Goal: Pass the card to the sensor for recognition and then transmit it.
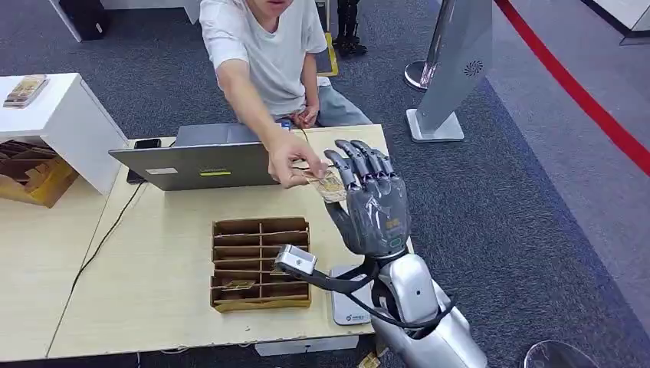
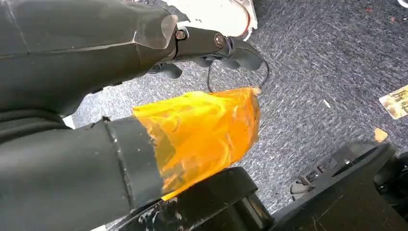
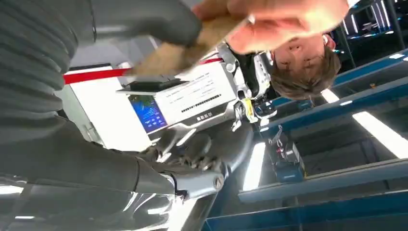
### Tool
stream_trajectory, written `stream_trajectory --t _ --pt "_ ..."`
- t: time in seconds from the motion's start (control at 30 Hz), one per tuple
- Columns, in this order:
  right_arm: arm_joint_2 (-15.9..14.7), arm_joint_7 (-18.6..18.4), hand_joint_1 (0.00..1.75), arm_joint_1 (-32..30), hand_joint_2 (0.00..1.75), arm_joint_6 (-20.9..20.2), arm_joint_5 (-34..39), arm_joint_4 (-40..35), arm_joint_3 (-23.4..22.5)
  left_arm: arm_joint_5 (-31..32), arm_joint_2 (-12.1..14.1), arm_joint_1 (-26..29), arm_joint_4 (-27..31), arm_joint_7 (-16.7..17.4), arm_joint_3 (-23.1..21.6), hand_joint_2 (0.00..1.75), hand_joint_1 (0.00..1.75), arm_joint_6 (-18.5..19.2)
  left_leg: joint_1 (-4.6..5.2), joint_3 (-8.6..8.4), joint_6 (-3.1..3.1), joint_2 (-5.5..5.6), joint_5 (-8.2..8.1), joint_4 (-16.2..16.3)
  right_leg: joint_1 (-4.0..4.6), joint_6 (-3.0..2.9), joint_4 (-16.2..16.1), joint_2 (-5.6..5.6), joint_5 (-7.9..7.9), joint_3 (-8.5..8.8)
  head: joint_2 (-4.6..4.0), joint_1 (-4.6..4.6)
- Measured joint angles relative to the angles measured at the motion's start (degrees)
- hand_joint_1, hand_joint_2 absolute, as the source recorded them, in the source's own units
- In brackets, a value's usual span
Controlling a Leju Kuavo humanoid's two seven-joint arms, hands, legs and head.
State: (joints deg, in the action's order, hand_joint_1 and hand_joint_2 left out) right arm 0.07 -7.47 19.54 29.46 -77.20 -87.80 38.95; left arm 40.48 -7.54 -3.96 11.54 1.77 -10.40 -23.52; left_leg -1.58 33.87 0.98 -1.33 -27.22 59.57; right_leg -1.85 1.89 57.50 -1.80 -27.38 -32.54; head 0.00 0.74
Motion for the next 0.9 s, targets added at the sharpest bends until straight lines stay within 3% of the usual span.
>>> stream_trajectory --t 0.53,0.73,0.9 --pt "0.0 1.3 1.75 -0.3 1.75 0.9 2.4 -1.0 0.0 0.3 0.0 0.1 0.0 0.0 0.2 0.00 0.00 -0.1 0.00 0.00 0.00 0.00 0.00 0.0 0.00 0.00 0.0 0.00 0.00 0.00 0.00 0.00" --pt "0.0 3.6 1.75 -1.5 1.75 0.0 9.1 -2.8 0.0 0.4 0.0 0.1 0.0 0.0 0.4 0.00 0.00 -0.2 0.00 0.00 0.00 0.00 0.00 0.0 0.00 0.00 0.0 0.00 0.00 0.00 0.00 0.00" --pt "0.0 5.6 1.75 -3.4 1.75 -4.7 19.1 -4.5 0.0 0.4 0.0 0.2 0.0 0.0 0.9 0.00 0.00 -0.3 0.00 0.00 0.00 0.00 0.00 0.0 0.00 0.00 0.0 0.00 0.00 -0.01 0.00 0.00"
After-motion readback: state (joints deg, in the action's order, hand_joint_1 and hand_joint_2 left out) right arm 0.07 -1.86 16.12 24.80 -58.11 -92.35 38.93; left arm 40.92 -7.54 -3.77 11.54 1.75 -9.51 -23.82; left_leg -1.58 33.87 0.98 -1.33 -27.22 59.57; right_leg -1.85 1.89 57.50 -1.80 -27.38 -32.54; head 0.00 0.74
